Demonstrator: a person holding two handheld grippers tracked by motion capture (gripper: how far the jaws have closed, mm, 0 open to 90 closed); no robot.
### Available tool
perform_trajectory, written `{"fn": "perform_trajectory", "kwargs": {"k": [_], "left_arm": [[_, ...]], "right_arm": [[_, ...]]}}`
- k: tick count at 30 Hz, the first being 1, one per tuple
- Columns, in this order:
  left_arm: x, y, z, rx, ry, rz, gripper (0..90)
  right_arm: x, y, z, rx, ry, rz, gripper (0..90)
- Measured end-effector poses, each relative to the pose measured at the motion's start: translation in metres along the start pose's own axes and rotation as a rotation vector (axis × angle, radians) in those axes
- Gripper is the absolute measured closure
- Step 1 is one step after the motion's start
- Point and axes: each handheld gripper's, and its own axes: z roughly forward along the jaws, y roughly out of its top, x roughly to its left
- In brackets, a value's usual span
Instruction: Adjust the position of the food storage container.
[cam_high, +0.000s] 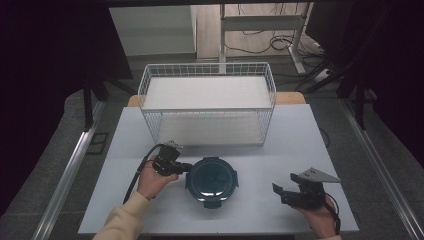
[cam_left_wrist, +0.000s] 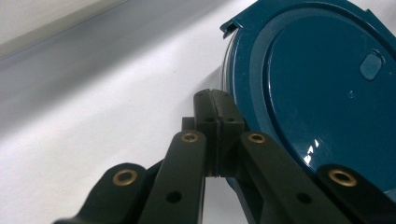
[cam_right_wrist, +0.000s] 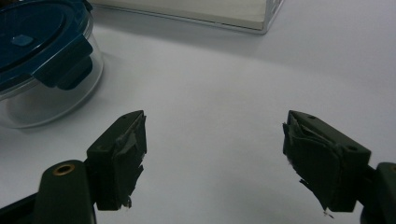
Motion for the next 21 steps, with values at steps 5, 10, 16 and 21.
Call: {"fn": "perform_trajectory", "kwargs": {"k": [5, 10, 16, 21], "left_arm": [[-0.006, -0.001, 0.012, 0.051, -0.071, 0.003, 90.0], [-0.016, -0.002, 0.034, 0.089, -0.087, 0.059, 90.0], [-0.006, 0.004, 0.004, -0.009, -0.051, 0.018, 86.3], [-0.004, 0.0, -0.022, -0.096, -0.03, 0.017, 82.6]], "right_arm": [[0.001, 0.0, 0.001, 0.005, 0.003, -0.005, 21.3], [0.001, -0.001, 0.0, 0.007, -0.001, -0.01, 21.3], [-0.002, -0.001, -0.003, -0.005, -0.008, -0.003, 21.3], [-0.002, -0.001, -0.003, -0.007, -0.007, -0.003, 21.3]]}}
